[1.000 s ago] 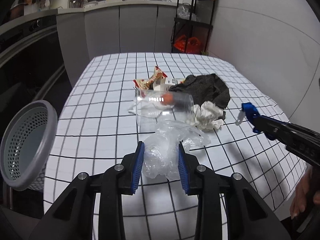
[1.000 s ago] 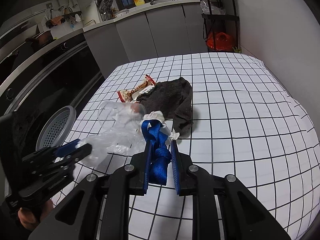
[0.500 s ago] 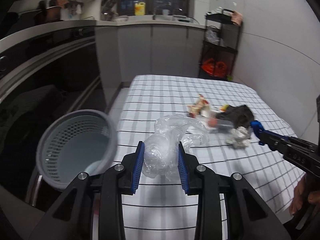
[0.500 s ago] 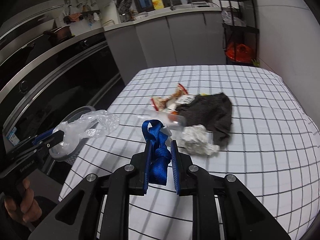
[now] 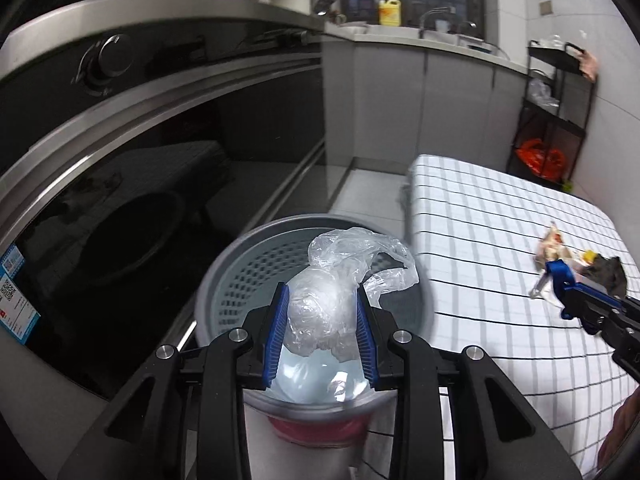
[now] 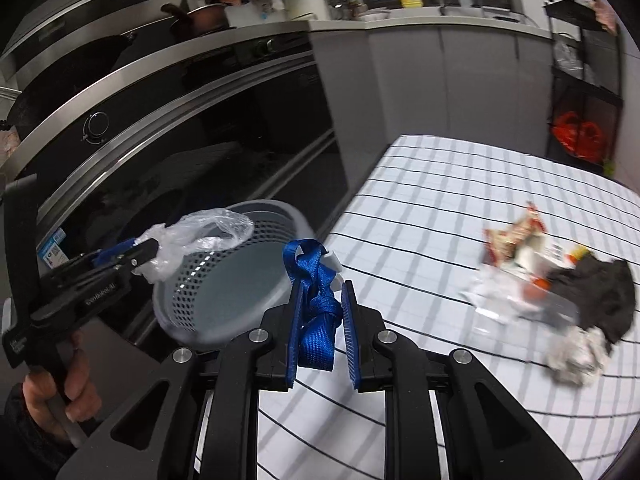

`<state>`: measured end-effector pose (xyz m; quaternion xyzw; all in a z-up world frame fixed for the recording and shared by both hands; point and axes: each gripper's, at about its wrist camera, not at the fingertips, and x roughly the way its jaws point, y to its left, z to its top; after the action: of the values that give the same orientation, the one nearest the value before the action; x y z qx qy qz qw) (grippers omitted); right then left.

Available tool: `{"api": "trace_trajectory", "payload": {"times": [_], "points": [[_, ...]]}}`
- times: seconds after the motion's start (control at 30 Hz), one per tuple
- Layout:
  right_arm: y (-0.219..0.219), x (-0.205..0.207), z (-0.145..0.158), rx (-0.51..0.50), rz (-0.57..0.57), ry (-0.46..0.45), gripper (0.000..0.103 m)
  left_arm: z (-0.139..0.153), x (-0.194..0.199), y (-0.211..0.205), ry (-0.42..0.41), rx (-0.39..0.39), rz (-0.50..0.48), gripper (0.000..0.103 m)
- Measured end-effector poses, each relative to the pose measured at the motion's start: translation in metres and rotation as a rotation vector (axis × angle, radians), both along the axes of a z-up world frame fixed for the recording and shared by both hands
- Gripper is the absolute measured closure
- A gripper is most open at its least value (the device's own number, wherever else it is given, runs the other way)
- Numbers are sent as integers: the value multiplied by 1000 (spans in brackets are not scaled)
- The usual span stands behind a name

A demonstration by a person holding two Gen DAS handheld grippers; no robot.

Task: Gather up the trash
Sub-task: 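Carry the bag in the left tool while the right tool carries the ribbon to the basket, then open the left tool over the basket while the right tool releases the ribbon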

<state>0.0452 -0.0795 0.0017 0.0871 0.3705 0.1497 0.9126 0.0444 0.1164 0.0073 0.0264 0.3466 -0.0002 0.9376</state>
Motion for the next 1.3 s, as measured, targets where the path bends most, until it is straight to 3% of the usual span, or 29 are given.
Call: {"api": "trace_trajectory", "payload": {"times": [0.33, 0.63, 0.87, 0.93, 1.0, 1.3], "points": [[75, 66, -26, -9, 107, 61, 85, -28, 30, 38, 81, -27, 76, 71], [106, 101, -50, -17, 153, 114, 84, -40, 41, 51, 119, -56, 82, 70], [117, 102, -48, -14, 159, 109, 83, -42, 42, 53, 124, -50, 90, 66], [115, 102, -45, -13, 155, 99, 75, -42, 41, 54, 121, -50, 97, 60], [111, 99, -41, -9, 140, 81, 60, -40, 40, 56, 116, -51, 106, 49], [106, 92, -38, -6, 124, 76, 58, -40, 39, 61, 112, -71, 118, 48]]}}
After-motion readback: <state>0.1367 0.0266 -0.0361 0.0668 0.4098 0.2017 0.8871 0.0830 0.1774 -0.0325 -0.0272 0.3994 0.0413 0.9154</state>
